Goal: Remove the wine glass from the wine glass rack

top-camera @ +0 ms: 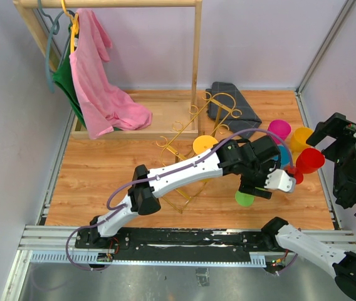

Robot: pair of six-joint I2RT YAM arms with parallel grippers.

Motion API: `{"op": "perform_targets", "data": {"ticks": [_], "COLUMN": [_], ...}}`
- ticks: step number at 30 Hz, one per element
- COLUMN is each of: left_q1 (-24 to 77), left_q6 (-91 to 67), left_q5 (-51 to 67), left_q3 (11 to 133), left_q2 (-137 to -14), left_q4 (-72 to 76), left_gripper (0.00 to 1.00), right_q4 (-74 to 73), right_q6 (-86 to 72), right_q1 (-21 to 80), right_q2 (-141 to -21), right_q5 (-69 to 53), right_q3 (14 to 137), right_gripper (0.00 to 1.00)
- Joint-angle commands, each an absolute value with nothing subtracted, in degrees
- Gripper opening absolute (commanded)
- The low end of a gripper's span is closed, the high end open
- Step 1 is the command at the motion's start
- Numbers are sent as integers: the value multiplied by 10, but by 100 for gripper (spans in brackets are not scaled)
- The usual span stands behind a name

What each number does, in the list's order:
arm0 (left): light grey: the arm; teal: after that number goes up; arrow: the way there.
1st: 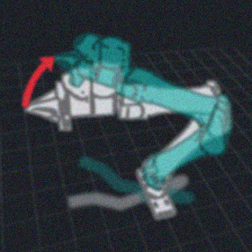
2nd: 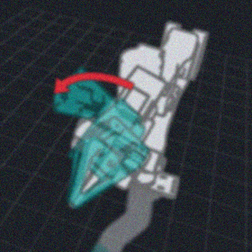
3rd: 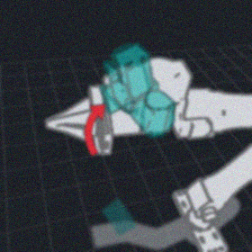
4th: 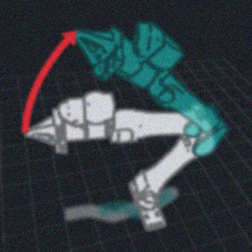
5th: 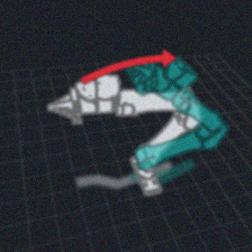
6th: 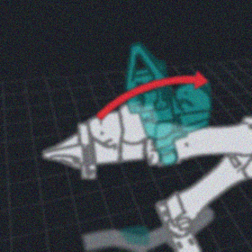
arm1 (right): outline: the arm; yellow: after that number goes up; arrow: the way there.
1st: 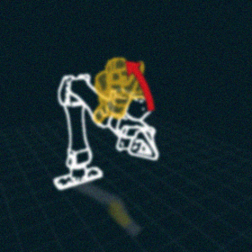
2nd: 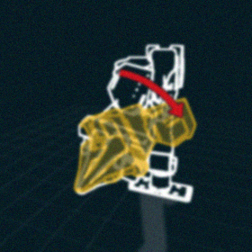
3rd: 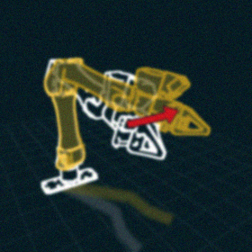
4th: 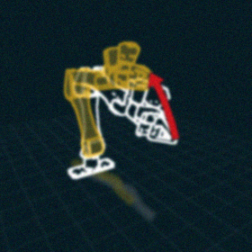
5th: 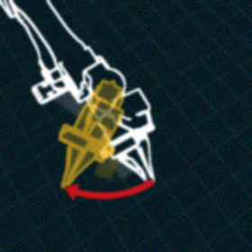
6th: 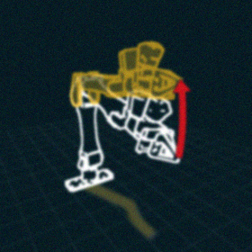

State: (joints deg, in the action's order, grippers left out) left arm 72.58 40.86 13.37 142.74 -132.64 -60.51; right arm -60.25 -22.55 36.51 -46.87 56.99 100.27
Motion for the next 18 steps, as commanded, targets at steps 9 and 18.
{"op": "perform_targets", "data": {"ticks": [9,18], "left_q1": [730,730], "left_q6": [393,382], "left_q5": [138,92], "left_q3": [1463,1464], "left_q2": [-1270,-1200], "left_q4": [-596,-556], "left_gripper": [74,74], "right_q4": [-583,-582], "right_q6": [-219,-204], "right_q1": [357,357], "right_q2": [-471,-465], "right_q5": [572,571], "right_q3": [1015,1047], "right_gripper": [99,99]}}
